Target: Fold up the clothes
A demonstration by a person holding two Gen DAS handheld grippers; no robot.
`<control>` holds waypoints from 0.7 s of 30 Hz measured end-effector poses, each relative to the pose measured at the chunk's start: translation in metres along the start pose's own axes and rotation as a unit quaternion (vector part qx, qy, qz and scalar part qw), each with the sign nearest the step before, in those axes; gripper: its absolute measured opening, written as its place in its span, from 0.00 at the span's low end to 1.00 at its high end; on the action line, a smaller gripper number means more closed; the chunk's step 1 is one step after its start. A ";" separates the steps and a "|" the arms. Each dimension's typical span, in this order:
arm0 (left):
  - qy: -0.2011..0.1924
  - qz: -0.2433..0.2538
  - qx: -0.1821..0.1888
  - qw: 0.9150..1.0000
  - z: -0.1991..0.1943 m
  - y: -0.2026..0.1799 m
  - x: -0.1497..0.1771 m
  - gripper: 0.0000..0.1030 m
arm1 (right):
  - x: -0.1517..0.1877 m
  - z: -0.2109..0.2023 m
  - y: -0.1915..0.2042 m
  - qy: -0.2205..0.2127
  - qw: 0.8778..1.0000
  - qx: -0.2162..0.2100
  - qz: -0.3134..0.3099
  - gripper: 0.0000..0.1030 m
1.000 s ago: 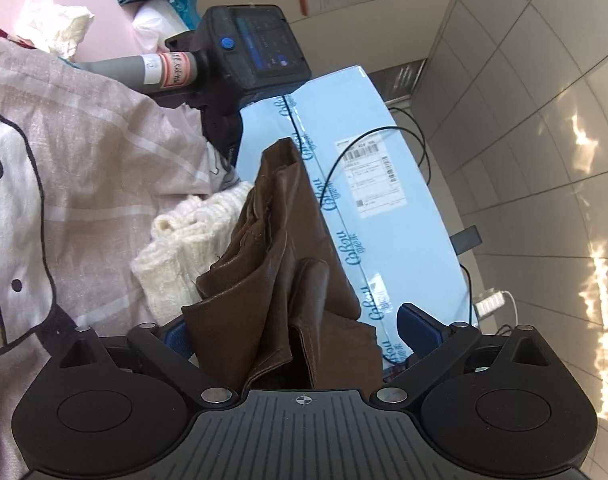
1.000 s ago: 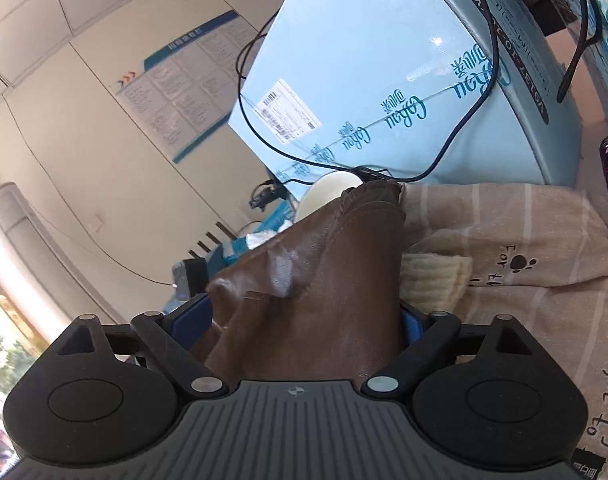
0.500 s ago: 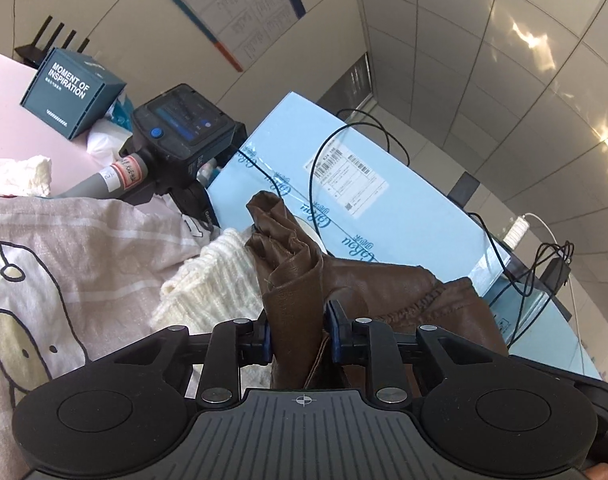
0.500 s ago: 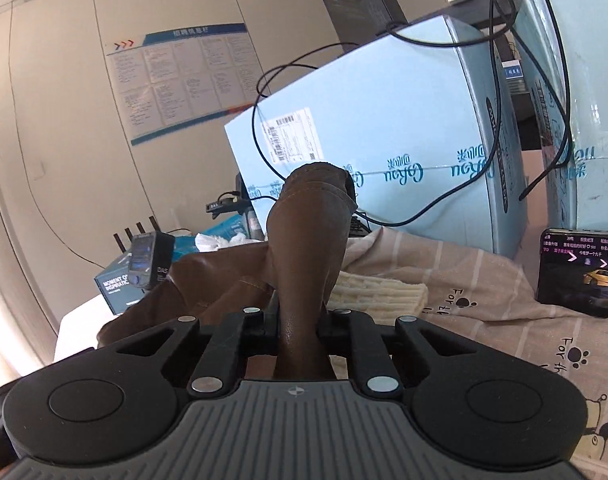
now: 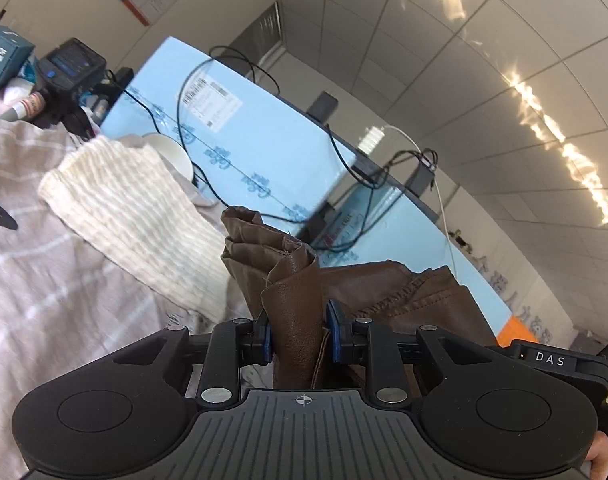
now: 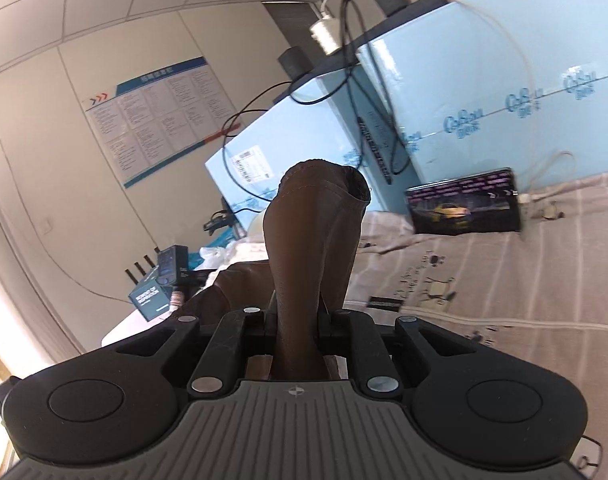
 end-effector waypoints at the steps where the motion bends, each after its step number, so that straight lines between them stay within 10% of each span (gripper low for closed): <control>1: 0.016 0.007 0.008 1.000 0.011 -0.008 0.007 0.24 | 0.001 -0.009 -0.013 -0.003 1.000 0.014 0.007 0.11; 9: 0.152 0.048 0.017 0.987 0.078 -0.035 0.053 0.30 | 0.013 -0.053 -0.112 -0.019 0.989 0.130 0.060 0.13; 18: 0.165 0.079 -0.061 0.981 0.067 -0.003 0.048 0.74 | 0.014 -0.071 -0.122 -0.073 0.963 0.258 -0.025 0.69; 21: 0.177 0.081 -0.084 0.977 0.068 0.010 0.047 0.74 | 0.018 -0.072 -0.090 -0.081 0.971 0.195 -0.111 0.78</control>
Point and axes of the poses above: each gripper's, at about its wrist camera, not at the fingertips, and z roughly the way its jaws point, y to its left, x to its underside, the point moved 7 cm from there along z, roughly the way its jaws point, and after that the axes turned 1 degree about x, right-handed, at the moved point
